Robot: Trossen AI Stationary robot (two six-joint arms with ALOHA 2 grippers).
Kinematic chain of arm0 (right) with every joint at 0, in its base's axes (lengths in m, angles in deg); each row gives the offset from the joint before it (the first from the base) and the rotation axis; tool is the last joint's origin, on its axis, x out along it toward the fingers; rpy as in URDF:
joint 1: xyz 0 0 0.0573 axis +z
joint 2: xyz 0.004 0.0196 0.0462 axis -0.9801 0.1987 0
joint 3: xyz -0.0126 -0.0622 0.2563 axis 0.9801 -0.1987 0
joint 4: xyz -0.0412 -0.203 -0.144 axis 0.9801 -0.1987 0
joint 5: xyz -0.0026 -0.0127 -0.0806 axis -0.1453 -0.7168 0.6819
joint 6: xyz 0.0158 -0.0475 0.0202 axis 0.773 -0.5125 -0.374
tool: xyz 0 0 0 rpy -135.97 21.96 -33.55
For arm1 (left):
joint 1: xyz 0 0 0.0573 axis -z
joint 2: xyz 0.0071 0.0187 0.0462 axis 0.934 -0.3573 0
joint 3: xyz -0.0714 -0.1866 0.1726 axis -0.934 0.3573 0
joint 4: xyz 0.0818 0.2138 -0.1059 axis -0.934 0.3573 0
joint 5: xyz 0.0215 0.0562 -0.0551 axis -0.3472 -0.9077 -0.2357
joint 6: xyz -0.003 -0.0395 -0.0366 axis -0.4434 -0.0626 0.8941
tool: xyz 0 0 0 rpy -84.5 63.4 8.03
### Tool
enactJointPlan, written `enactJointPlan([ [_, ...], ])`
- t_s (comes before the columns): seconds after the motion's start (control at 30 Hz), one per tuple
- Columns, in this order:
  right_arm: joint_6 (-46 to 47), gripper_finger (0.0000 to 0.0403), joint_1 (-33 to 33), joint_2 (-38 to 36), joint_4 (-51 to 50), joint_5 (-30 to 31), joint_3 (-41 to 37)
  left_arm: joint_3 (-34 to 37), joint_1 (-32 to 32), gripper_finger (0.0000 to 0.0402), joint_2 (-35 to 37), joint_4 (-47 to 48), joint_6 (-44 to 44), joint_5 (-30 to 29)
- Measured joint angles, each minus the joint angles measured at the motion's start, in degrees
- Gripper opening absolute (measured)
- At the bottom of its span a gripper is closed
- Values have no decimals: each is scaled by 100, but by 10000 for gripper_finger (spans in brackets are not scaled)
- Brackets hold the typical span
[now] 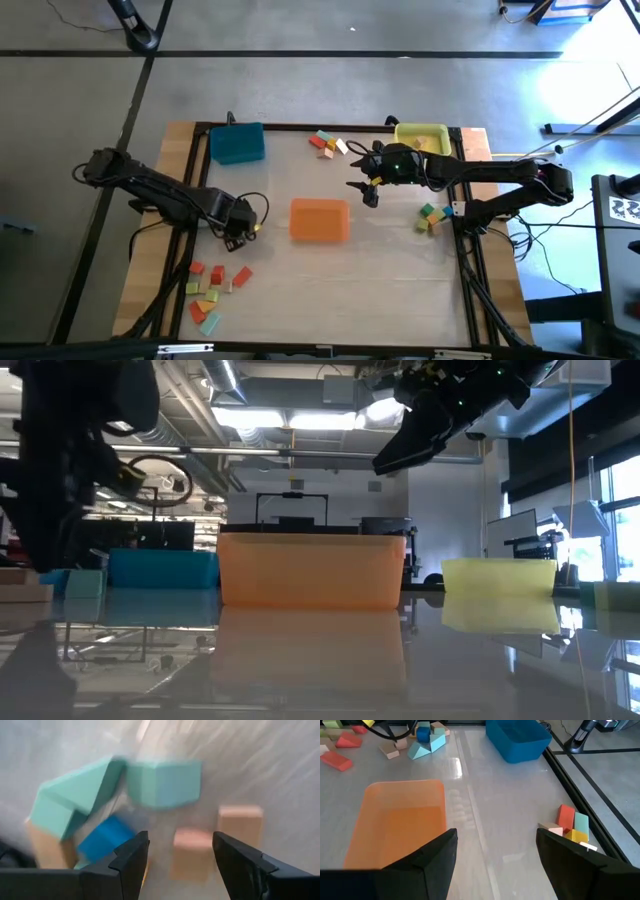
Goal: Sort blocks by size
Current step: Put the brown cube block into the yellow bin
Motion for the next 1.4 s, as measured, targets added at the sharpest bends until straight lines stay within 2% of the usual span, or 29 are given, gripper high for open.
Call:
enactJointPlan([
  [0.1,0,269,0,0,3,1,0,-74,102,212,11,367,67,43],
  [0.57,0,269,-1,0,-1,2,0,95,338,212,107,131,-559,416],
  [0.77,0,269,-2,0,-9,0,0,259,570,212,105,171,-335,658],
  [1.17,0,269,0,0,1,0,0,815,1074,211,107,-452,-377,570],
  [1.27,0,269,-1,0,2,1,0,872,1065,198,118,-587,-335,592],
  [1.4,0,269,-1,0,2,1,0,870,1067,151,118,-617,-334,637],
])
